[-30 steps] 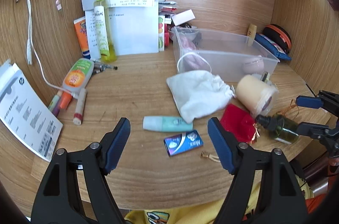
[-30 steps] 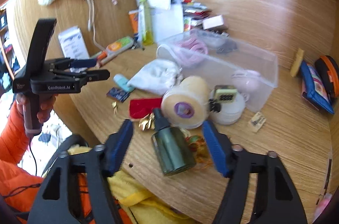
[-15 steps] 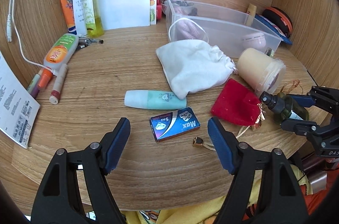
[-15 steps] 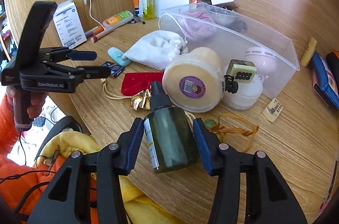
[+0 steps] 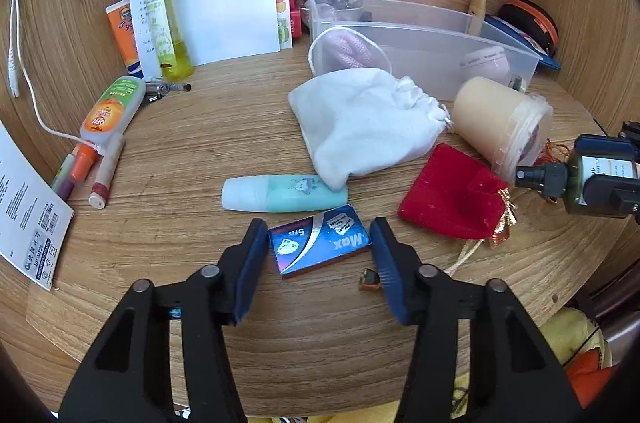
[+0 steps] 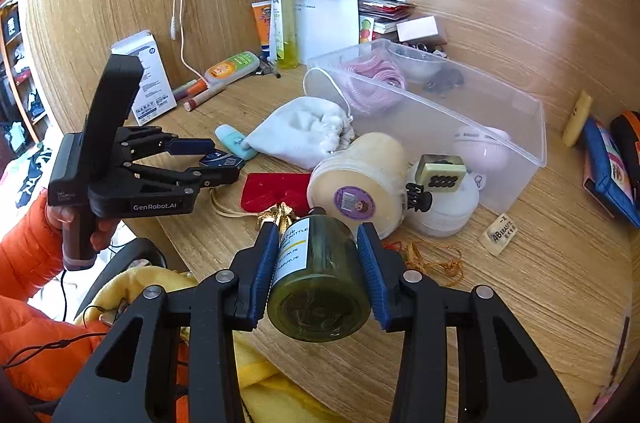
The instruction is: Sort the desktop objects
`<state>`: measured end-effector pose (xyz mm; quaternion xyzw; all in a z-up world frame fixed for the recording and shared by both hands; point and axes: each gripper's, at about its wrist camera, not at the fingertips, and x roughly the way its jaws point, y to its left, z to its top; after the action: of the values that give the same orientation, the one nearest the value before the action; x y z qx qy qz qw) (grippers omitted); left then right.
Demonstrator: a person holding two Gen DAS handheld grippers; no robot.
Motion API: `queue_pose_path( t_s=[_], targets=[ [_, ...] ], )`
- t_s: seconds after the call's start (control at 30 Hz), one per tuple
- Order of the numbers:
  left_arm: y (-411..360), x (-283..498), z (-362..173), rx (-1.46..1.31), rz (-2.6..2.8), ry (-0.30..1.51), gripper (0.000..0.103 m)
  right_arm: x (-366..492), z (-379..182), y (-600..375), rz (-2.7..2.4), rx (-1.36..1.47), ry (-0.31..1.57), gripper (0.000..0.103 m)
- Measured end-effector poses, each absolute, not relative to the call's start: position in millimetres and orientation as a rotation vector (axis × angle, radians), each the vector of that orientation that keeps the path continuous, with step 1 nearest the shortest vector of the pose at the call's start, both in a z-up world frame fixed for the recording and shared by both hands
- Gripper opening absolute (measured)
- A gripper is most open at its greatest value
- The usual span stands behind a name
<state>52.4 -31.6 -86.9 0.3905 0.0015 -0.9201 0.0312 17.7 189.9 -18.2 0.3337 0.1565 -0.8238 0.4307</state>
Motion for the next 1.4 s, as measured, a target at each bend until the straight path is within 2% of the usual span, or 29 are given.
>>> queue_pose_path(
  t_s=[0.23,0.63,0.67,0.7,0.73,0.9,1.03,1.23,1.33,1.37,1.4],
  targets=[
    [-28.4,55.2,-83.3,1.183,-2.845,0.006,0.052,13.2,-25.3,192.6,-2.061,0.868,0.377,0.038],
    [-24.0,56.2,-33.7,0.978,-2.933,0.027,0.052,1.7,17.9,213.9,-2.135,0.747,0.298,0.037],
    [-23.4,54.9,-30.2,0.966,-2.938,0.026,0.052,1.0,21.1,215.5,-2.142,0.737,0.294,0.034],
    [-22.8,53.8,-27.0,0.954,-2.943,0.026,0.052,-0.4,25.6,217.4,-2.152,0.722,0.289,0.021],
    [-22.4,52.1,-24.0,0.942,-2.948,0.026,0.052,-3.1,29.6,218.6,-2.156,0.716,0.29,0.017],
    [-20.3,38.7,-19.5,0.92,-2.963,0.026,0.052,-24.9,37.8,221.7,-2.218,0.696,0.284,0.017],
    [-21.0,28.5,-27.8,0.963,-2.964,0.054,0.052,-57.5,7.5,218.2,-2.242,0.801,0.281,0.017],
    [-22.5,16.6,-37.7,1.022,-2.925,0.072,0.052,-93.9,-32.3,219.7,-2.207,0.945,0.108,0.018],
    [-23.8,14.3,-38.2,1.021,-2.915,0.073,0.052,-90.7,-27.9,215.3,-2.261,0.901,0.177,0.018],
    [-24.7,13.8,-37.8,1.019,-2.915,0.082,0.052,-88.8,-25.1,215.0,-2.268,0.89,0.196,0.02],
    [-25.4,13.4,-37.1,1.015,-2.917,0.094,0.052,-87.4,-22.7,216.4,-2.267,0.883,0.205,0.026]
  ],
)
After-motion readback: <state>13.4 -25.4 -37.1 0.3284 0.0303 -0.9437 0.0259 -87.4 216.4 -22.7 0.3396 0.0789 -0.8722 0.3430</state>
